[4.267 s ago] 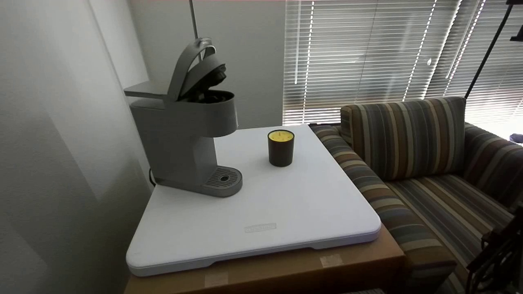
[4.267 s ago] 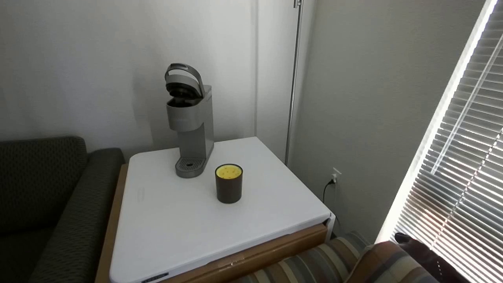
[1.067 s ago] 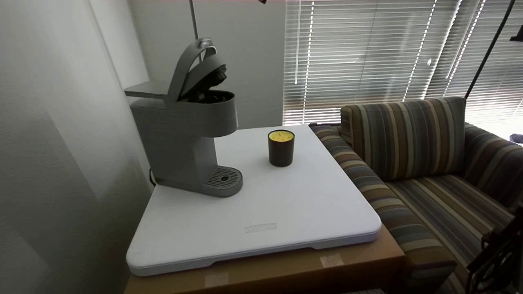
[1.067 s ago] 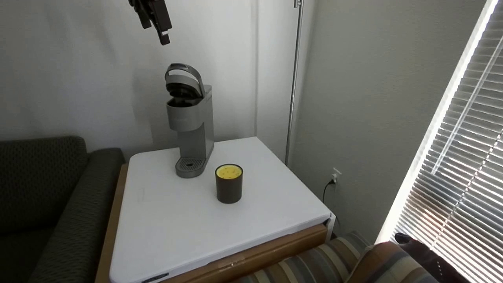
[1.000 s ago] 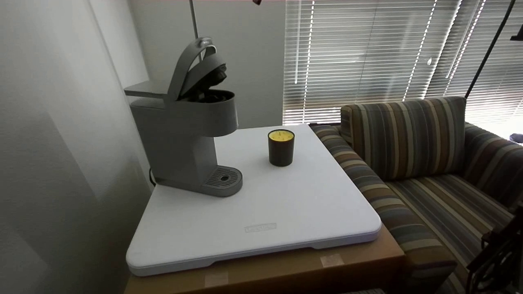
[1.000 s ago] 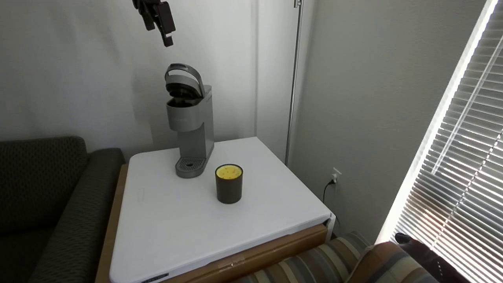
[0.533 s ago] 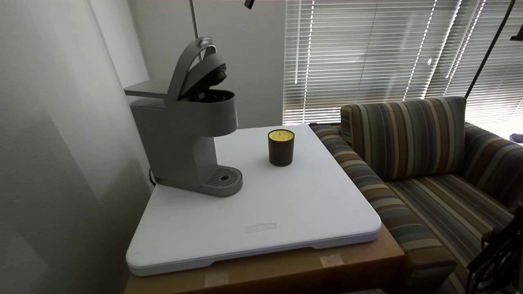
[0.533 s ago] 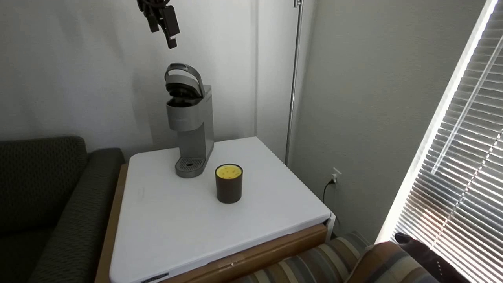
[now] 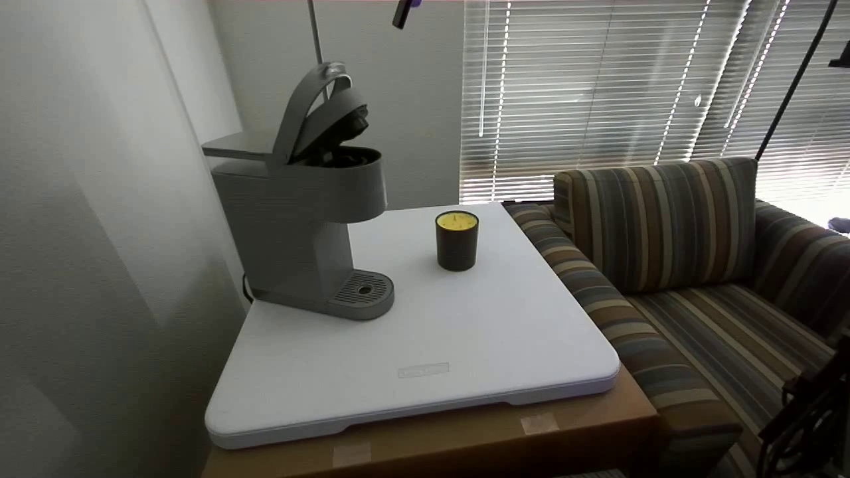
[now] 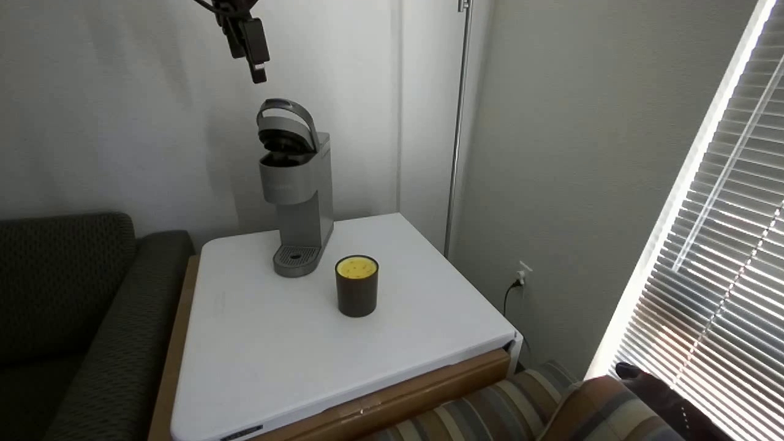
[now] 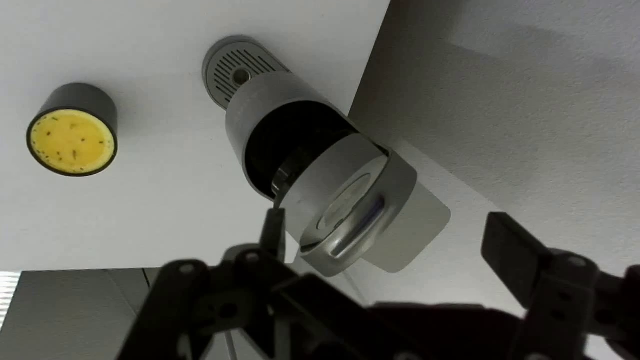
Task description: Close the grey coffee maker
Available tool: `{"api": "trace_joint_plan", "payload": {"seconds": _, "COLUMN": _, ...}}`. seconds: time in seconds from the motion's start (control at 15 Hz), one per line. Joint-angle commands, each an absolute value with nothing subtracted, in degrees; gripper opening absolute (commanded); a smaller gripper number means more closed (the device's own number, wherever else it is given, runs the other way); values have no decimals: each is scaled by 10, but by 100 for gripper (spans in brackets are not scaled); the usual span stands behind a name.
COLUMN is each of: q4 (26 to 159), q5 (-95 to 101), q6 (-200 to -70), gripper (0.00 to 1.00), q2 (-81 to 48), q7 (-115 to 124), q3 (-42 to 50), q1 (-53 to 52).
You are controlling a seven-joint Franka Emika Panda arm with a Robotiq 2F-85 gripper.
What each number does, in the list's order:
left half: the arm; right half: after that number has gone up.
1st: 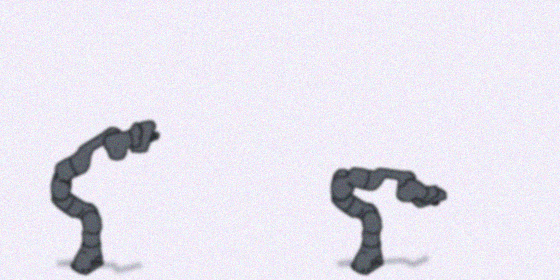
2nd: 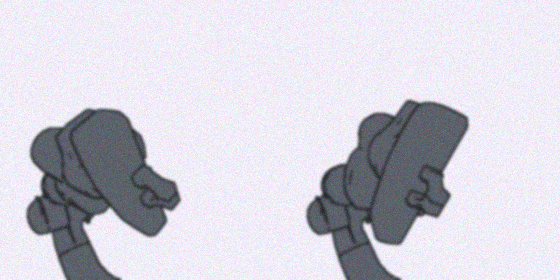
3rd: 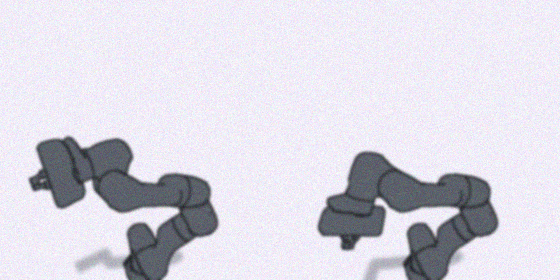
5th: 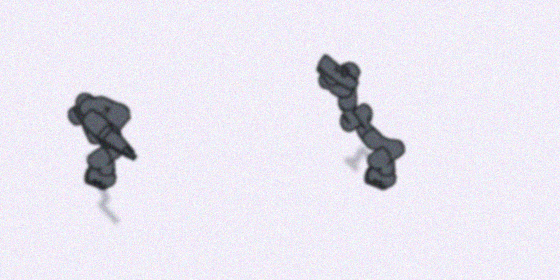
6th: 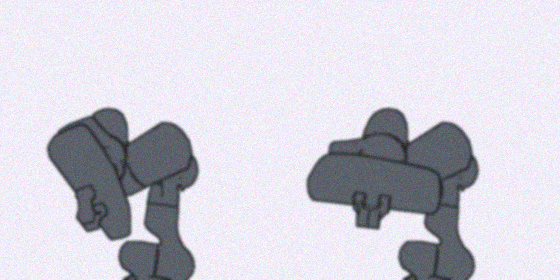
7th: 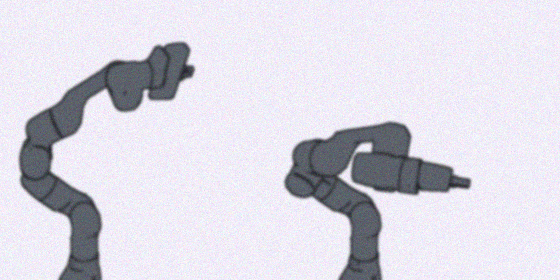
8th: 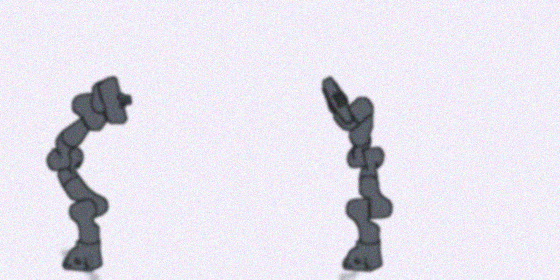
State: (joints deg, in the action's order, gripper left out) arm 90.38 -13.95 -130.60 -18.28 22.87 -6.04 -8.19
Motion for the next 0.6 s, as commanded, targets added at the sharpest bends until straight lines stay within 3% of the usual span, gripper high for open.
{"api": "trace_joint_plan", "payload": {"seconds": 0.0, "q4": 821, "q5": -123, "q6": -1265, "gripper": 93, "q2": -242, "q7": 246, "q3": -56, "q1": -96}}
{"api": "trace_joint_plan", "payload": {"seconds": 0.13, "q4": 781, "q5": -116, "q6": -1253, "gripper": 69, "q2": -270, "q7": 246, "q3": -55, "q1": -103}}
{"api": "trace_joint_plan", "payload": {"seconds": 0.27, "q4": 738, "q5": -106, "q6": -1239, "gripper": 62, "q2": -300, "q7": 247, "q3": -53, "q1": -110}}
{"api": "trace_joint_plan", "payload": {"seconds": 0.53, "q4": 655, "q5": -85, "q6": -1214, "gripper": 34, "q2": -354, "q7": 246, "q3": -49, "q1": -124}}
